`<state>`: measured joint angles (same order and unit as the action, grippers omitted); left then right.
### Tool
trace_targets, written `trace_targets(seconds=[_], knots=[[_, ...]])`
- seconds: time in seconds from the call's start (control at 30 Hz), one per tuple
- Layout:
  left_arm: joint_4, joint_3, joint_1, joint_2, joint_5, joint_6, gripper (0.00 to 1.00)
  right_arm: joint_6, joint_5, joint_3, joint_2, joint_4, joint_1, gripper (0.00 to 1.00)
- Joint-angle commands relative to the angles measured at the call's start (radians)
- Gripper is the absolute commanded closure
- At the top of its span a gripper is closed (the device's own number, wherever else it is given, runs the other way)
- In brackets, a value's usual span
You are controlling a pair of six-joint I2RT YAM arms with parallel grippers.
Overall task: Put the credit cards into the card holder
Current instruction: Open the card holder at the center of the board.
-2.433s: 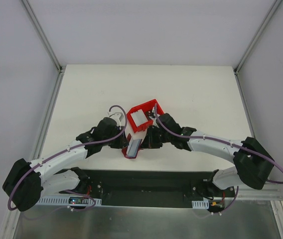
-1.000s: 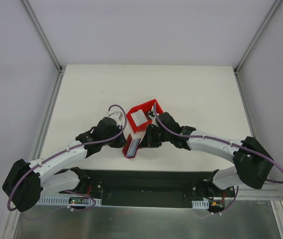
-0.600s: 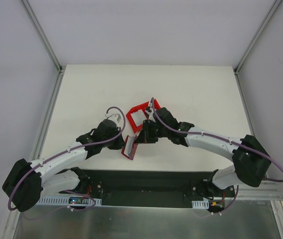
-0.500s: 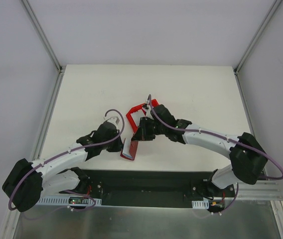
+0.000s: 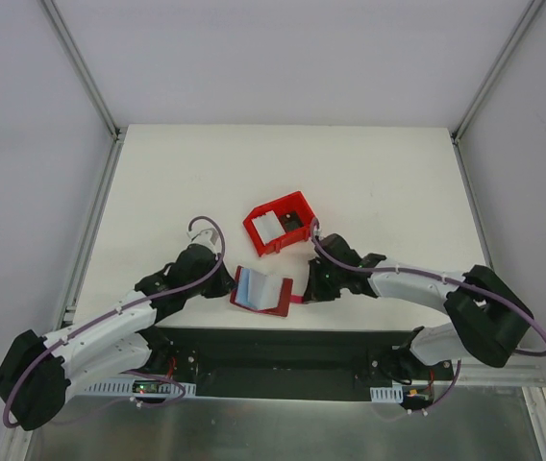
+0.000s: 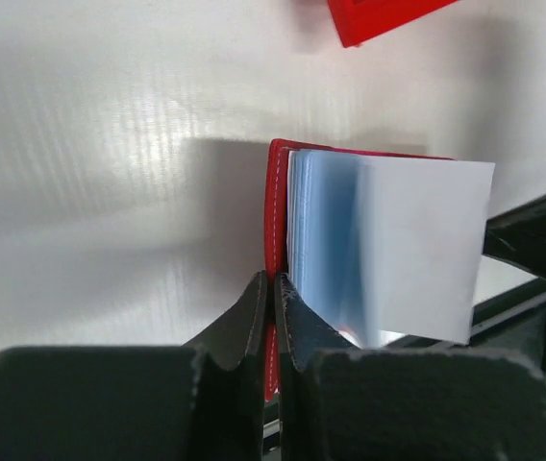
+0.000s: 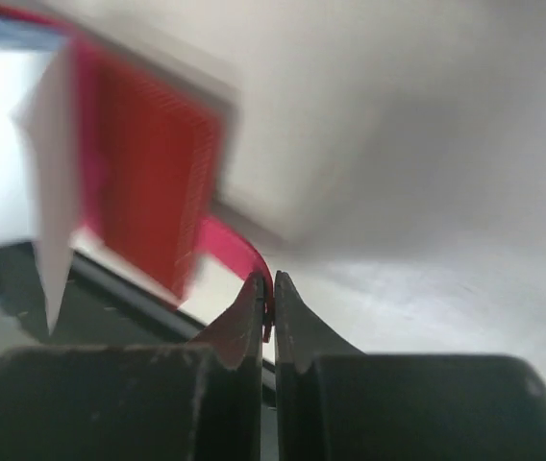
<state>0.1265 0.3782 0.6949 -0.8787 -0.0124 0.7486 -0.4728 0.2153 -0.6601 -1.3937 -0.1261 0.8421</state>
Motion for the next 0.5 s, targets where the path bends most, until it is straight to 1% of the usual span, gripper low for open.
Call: trace_targets(seconds=[0.0,0.17,0.2,0.27,0.4,0.47], knots=[[-0.051,-0.019,0.009,0.021,0.003,0.011,1.00,0.022,-0.086,0.056,0.001,-0.030,-0.017,1.00],[-0.074,-0.035,0.008,-0.020,0.011,0.043,1.00,0.029,-0.087,-0.007,-0.060,-0.038,-0.017,0.98],[-0.076,-0.035,0.009,-0.023,0.011,0.046,1.00,0.028,-0.086,-0.022,-0.062,-0.044,-0.015,0.95],[-0.076,-0.036,0.009,-0.020,0.011,0.060,1.00,0.028,-0.102,-0.045,-0.050,-0.075,-0.015,0.87],[-0.074,-0.039,0.008,-0.002,0.003,0.078,1.00,0.023,-0.132,-0.079,0.028,-0.130,-0.015,0.68],[-0.074,-0.038,0.009,0.004,0.003,0.080,1.00,0.020,-0.149,-0.093,0.080,-0.147,-0.011,0.66]])
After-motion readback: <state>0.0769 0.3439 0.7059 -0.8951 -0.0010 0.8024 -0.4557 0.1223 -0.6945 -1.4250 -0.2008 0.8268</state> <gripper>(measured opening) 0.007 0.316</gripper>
